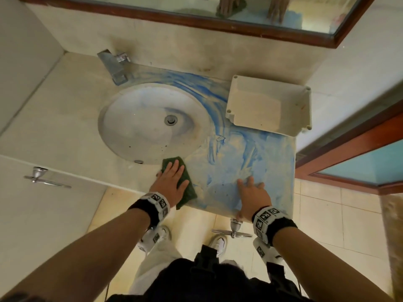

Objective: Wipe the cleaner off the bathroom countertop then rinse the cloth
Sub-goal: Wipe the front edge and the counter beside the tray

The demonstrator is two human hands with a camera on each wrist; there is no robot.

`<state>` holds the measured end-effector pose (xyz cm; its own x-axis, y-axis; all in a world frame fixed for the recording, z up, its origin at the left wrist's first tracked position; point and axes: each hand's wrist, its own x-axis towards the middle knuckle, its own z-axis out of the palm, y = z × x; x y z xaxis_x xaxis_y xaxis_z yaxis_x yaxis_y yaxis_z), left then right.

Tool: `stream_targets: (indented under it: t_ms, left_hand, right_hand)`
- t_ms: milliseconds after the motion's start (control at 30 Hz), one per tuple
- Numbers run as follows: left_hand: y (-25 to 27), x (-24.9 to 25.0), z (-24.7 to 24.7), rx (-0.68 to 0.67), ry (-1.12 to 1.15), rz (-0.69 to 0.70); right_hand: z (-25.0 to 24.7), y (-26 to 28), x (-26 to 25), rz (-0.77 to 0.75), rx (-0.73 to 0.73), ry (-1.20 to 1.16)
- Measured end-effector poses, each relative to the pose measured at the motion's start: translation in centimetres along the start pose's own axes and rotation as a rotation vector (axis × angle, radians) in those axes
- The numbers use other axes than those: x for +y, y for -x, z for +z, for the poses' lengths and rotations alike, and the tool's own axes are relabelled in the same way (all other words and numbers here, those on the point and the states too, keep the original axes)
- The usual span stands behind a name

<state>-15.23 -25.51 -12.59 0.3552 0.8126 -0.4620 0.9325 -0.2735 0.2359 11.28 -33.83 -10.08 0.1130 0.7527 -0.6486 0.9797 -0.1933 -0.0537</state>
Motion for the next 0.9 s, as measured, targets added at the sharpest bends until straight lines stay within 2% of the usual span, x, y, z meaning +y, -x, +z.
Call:
stream_targets:
  t_ms: [100,167,300,467,667,767,900]
  left_hand:
    - [-1.5,-0.1,-0.9,0.006,-0.025,-0.034]
    - [0.0,0.6,0.2,0.016,-0.021,-0.03]
    - [5.2,2.0,3.3,-0.015,-0.042,0.058]
    - [5.1,-1.3,3.3,-0.014,-0.051,0.169]
    - [0.0,-4.8,-0.6,0.038,-0.059,-0.068]
    - [0.6,-3.7,-0.2,0.031,-0.049,-0.095]
    - [5.1,-2.0,3.1,-0.013,-0.04,-0.008]
  right_hand:
    - [0.3,-0.1,0.2,-0.003,0.007,-0.006]
    - [0.6,-0.1,0.4,-0.011,0.024,-0.014]
    - [0.8,-0.4,0.6,-0.021,0.02,-0.029]
    - [0.6,-0.3,0.5,-0.018,0.004,-0.004]
    - [0.4,-0.2,0.3,-0.01,-0.01,-0.017]
    - [0.5,-0.1,0.4,-0.015,-0.006,-0.031]
    - [0.7,-0.1,0.6,-0.014,0.007,-0.047]
